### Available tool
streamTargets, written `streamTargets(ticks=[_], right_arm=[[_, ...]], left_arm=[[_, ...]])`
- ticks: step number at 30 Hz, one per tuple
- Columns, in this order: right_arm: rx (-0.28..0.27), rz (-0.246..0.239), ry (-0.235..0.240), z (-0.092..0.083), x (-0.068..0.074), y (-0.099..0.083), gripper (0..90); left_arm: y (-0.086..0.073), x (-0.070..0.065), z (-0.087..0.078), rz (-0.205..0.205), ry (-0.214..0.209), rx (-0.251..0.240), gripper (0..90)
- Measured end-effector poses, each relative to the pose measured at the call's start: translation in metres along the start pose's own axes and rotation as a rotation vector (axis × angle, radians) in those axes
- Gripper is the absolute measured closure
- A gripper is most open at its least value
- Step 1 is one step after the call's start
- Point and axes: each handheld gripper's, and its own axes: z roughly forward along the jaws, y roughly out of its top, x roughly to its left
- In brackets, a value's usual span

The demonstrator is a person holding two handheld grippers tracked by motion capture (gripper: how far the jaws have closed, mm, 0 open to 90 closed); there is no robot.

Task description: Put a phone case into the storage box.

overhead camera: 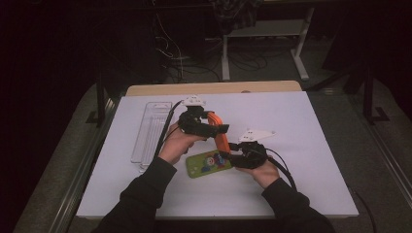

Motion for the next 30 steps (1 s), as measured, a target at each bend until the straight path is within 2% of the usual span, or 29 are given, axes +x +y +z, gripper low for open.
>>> streamTargets(ticks=[5,9,11,14,17,20,24,30], right_arm=[[0.044,0.004,-0.045,-0.009,-0.009,-0.009,31.3],[0.054,0.009,-0.08,-0.021,-0.018,-0.018,19.7],[0.066,0.015,-0.076,-0.025,-0.021,-0.023,14.0],[0.05,0.005,-0.087,-0.037,-0.024,-0.033,10.5],[0.039,0.014,-0.105,-0.048,-0.027,-0.041,1.2],[0.033,0.027,-0.108,-0.057,-0.028,-0.048,0.0],[0.055,0.004,-0.126,-0.06,-0.028,-0.058,0.0],[0.068,0.019,-0.126,-0.061,-0.028,-0.066,0.0]], left_arm=[[0.01,0.008,-0.009,-0.005,0.021,-0.009,14.3],[0.02,0.017,-0.019,0.003,0.053,-0.013,14.3],[0.024,0.021,-0.024,0.006,0.065,-0.016,14.3],[0.032,0.029,-0.034,0.007,0.089,-0.027,14.3],[0.038,0.037,-0.045,0.012,0.113,-0.037,14.3],[0.042,0.047,-0.055,0.003,0.138,-0.05,14.3],[0.046,0.057,-0.066,-0.012,0.172,-0.062,14.3],[0.053,0.069,-0.084,0.003,0.226,-0.062,14.2]])
